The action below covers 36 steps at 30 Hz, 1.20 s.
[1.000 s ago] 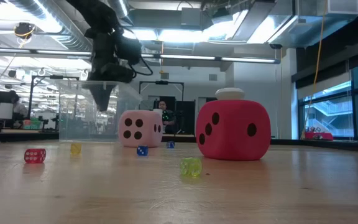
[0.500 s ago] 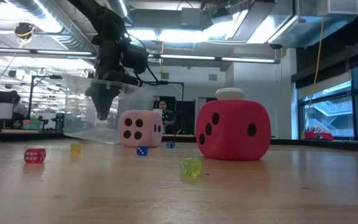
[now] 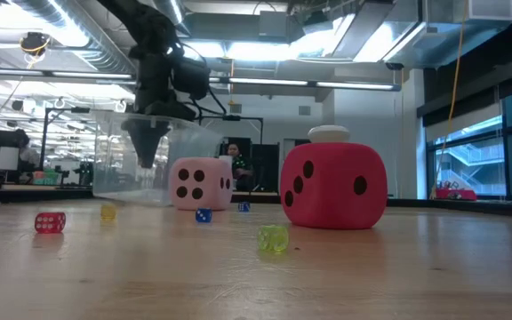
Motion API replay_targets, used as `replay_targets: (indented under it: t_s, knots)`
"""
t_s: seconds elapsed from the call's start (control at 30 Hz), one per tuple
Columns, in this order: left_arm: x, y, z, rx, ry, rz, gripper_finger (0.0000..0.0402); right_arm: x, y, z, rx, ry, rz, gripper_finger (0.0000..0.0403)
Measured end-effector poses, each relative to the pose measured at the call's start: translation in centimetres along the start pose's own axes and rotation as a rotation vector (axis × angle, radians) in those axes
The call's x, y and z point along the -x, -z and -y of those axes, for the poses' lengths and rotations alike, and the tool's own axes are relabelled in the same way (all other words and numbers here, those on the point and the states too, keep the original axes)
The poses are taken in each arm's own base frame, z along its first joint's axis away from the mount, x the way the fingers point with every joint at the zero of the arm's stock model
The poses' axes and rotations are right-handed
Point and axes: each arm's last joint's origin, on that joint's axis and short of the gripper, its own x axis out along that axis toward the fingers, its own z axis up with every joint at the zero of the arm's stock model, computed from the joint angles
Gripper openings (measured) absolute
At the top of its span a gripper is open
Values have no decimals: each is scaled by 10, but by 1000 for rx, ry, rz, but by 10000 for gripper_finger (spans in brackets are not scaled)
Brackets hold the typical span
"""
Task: Pick & Place Dice
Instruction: Put the small orange dice in the transparent bin
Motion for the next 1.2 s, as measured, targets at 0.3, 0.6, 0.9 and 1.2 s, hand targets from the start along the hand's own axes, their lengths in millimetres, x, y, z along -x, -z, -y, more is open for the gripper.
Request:
replay_targets:
  t_s: [0.3, 0.6, 0.9, 1.2]
  knots:
    - [12, 4, -11, 45, -29, 40, 12, 0, 0, 0, -2, 0, 0, 192]
    - [12, 5, -11, 17, -29, 37, 12, 0, 0, 0, -2, 0, 0, 192]
    - [12, 6, -11, 14, -32, 26, 74, 0, 0, 0, 2, 0, 0, 192]
    - [12, 7, -11, 14, -20, 18, 145, 0, 0, 0, 6, 0, 0, 192]
